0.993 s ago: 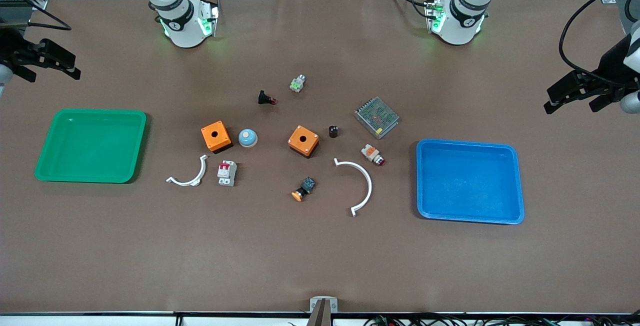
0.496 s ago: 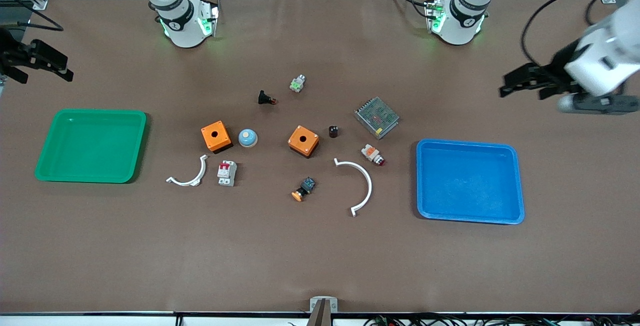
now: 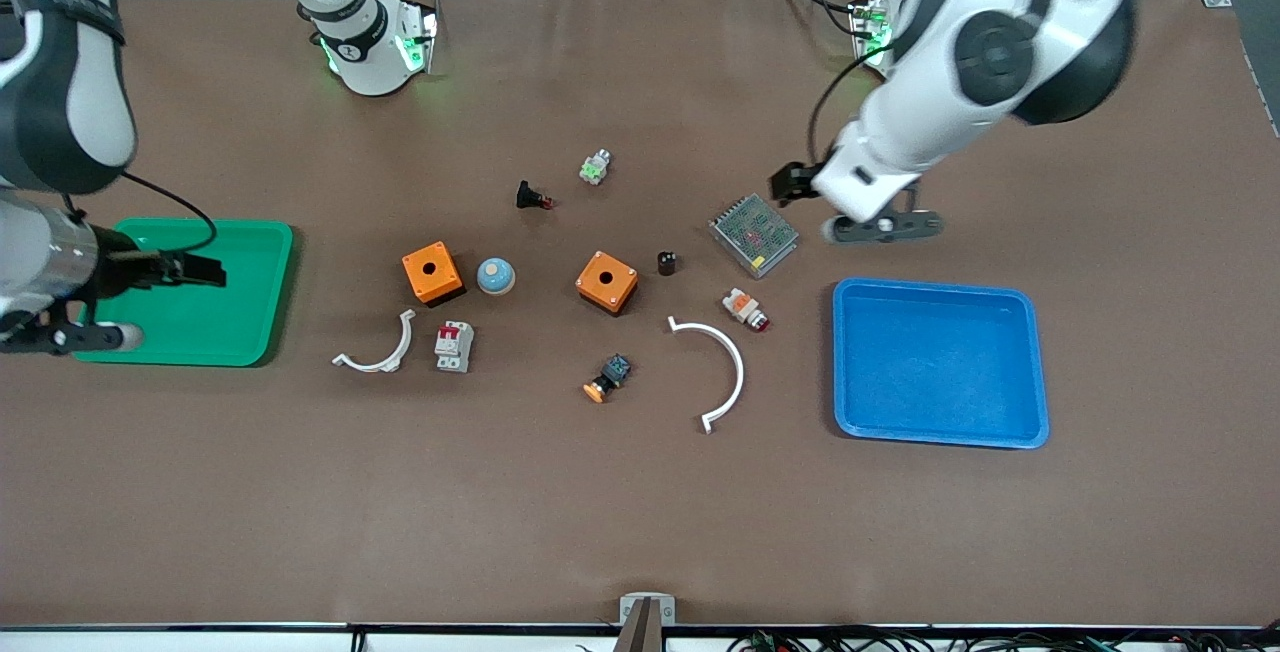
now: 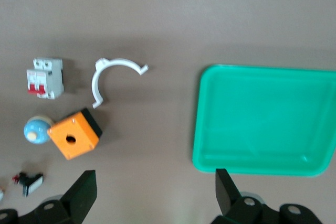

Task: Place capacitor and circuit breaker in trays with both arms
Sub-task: 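Reach the right gripper to the breaker while the left gripper reaches the capacitor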

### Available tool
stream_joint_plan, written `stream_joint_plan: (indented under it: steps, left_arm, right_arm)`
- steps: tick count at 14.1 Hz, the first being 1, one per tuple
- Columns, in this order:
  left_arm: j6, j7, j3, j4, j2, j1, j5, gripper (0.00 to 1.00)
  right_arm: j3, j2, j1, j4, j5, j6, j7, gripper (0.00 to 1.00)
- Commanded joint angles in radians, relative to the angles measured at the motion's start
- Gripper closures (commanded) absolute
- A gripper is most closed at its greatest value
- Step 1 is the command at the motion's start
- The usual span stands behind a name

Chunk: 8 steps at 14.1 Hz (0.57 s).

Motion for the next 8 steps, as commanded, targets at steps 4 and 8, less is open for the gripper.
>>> stream_joint_plan:
  steps: [4, 8]
  left_arm:
    - [0.287, -0.43, -0.016, 0.038, 0.317, -0.191, 0.281, 0.0]
    - [0.294, -0.58, -0.013, 0.143, 0.472, -0.255, 0.377, 0.0]
  right_arm:
    - [0.009, -0.012, 0.235, -0.177, 0.039, 0.323, 0.399, 0.0]
    - [0.009, 0.111, 0.364, -0.233, 0.123, 0.537, 0.483, 0.0]
